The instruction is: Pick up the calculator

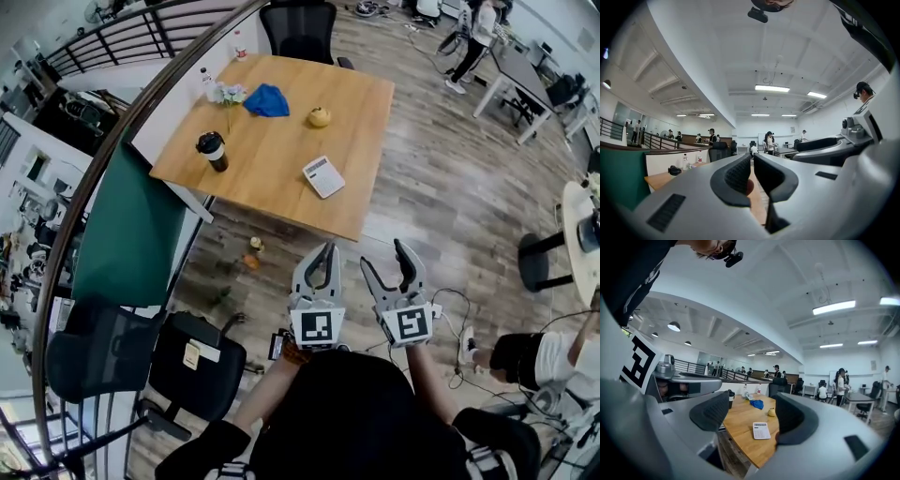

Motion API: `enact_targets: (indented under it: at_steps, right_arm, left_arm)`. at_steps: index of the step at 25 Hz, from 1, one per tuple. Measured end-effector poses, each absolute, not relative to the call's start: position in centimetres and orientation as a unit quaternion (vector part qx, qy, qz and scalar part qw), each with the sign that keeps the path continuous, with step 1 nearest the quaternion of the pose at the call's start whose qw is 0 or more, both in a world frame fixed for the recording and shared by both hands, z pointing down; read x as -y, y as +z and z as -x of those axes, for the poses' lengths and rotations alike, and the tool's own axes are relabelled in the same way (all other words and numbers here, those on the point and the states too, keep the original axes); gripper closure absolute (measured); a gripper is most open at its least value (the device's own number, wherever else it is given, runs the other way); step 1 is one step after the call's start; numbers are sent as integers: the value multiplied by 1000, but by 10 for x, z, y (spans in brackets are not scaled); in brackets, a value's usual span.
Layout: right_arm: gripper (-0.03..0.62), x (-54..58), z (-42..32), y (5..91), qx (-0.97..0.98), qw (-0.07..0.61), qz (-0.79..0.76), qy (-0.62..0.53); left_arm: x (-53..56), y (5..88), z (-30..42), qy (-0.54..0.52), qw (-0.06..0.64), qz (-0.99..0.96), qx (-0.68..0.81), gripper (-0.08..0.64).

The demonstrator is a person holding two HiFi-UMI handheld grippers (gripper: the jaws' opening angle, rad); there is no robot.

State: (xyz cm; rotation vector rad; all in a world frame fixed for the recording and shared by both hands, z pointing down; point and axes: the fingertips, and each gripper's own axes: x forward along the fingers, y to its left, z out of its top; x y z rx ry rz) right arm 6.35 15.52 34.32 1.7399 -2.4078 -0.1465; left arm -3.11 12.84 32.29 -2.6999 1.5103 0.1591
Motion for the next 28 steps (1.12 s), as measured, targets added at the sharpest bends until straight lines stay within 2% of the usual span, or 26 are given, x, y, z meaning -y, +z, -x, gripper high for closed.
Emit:
enact_targets:
  at_steps: [5, 8, 17, 28]
  right_arm:
    - [278, -131, -42, 345, 805, 76, -588, -35]
    - [267, -125, -34, 364, 808, 98, -581, -9]
    - [258, -98, -41, 379, 801, 116, -587, 13]
    - [242, -33, -55, 393, 818, 100, -566, 35]
  left_arm:
    - [-95, 326, 48, 48, 14, 877, -478, 518]
    - [-80, 355, 56, 36, -11, 876, -481, 518]
    - [-55, 390, 56, 10, -55, 879, -473, 518]
    - [-1, 402, 47, -15, -51, 870, -490, 518]
